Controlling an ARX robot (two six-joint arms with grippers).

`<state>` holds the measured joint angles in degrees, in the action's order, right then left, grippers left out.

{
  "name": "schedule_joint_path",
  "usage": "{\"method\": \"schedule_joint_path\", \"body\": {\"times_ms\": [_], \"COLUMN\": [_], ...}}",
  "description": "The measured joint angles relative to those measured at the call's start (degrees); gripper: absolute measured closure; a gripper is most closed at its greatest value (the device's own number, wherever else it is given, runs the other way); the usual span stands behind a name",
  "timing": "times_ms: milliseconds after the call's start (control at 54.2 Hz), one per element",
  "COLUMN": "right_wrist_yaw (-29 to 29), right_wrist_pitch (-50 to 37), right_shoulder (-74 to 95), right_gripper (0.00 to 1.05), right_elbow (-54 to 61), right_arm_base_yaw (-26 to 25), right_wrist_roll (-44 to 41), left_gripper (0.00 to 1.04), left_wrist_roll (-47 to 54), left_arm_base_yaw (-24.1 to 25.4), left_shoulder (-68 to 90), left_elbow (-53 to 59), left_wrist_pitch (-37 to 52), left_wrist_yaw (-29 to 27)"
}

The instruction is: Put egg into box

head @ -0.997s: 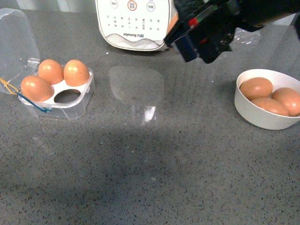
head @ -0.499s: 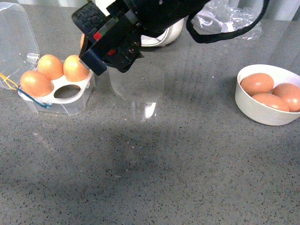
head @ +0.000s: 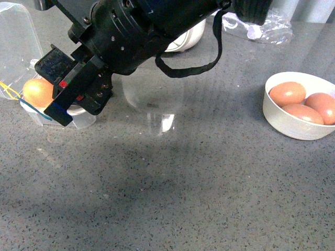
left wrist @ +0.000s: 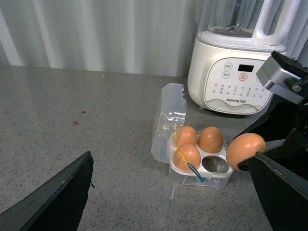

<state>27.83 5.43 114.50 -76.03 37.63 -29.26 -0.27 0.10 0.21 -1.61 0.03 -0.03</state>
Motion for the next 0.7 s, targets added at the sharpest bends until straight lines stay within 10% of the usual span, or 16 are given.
{"method": "schedule_joint_path", "body": {"times_ms": [572, 702], "right_wrist_yaw": [-2.95, -2.84], "right_wrist_pitch": [-1.57, -1.60], "right_shoulder": [6.78, 6.99], "right_gripper": [0.62, 0.44], "right_elbow": [-5.73, -5.88], "right_arm_base_yaw": [0.94, 0.98], "right_wrist_roll": [0.72, 0.76], "left_gripper": [0.07, 0.07], "left_wrist_roll": [0.00, 0.00], "left_arm_base_yaw": [0.00, 0.00], "left_shoulder": [0.00, 0.00], "left_elbow": [0.00, 0.00], "left_wrist_pitch": [0.00, 0.00], "left_wrist_yaw": [0.00, 0.00]}}
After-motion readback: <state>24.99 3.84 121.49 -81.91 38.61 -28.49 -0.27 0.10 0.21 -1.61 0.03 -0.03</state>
